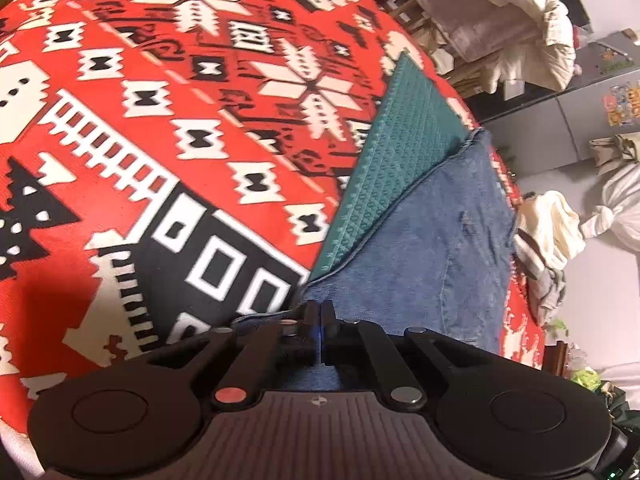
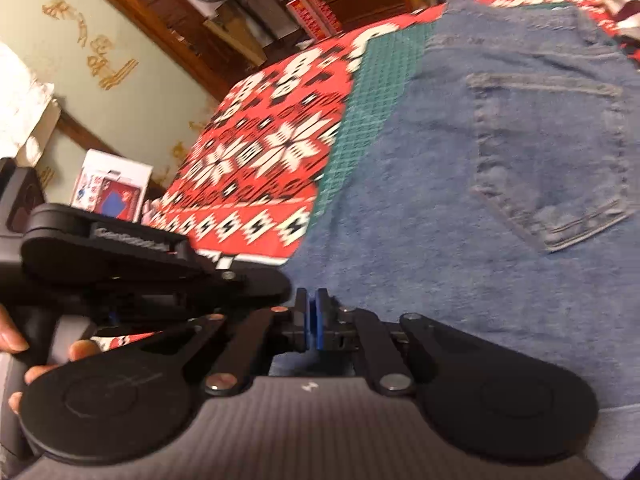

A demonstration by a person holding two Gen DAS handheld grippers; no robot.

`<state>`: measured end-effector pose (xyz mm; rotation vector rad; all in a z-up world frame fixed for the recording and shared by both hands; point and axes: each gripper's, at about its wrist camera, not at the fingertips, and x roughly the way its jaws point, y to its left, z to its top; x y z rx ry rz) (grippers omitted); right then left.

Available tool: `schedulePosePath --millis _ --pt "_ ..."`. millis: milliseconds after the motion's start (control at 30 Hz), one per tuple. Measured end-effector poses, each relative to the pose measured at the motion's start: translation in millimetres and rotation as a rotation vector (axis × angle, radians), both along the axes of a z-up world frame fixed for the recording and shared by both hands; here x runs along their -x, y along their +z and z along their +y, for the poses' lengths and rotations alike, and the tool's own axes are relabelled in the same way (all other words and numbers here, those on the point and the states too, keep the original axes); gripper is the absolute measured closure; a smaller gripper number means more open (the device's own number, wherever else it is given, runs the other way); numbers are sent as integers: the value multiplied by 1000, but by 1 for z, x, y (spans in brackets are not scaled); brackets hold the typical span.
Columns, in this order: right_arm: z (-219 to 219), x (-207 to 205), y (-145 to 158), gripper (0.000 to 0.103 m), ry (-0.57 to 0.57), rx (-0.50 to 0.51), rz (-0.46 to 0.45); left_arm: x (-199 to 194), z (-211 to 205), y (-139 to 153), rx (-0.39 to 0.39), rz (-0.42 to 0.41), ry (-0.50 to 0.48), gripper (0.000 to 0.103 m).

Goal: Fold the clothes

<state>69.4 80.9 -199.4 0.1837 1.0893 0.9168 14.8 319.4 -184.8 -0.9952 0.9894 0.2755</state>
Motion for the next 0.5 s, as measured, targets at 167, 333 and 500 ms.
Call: schedulePosePath --millis 167,333,500 --pt "-28 -22 -1 99 -133 -5 32 -8 -9 4 -3 -29 -35 99" --pt "-53 -34 2 98 -235 -8 37 -19 -14 -1 1 -15 -55 99" --pt "-94 -47 3 98 -370 -10 87 -25 -14 -3 3 -15 -55 99"
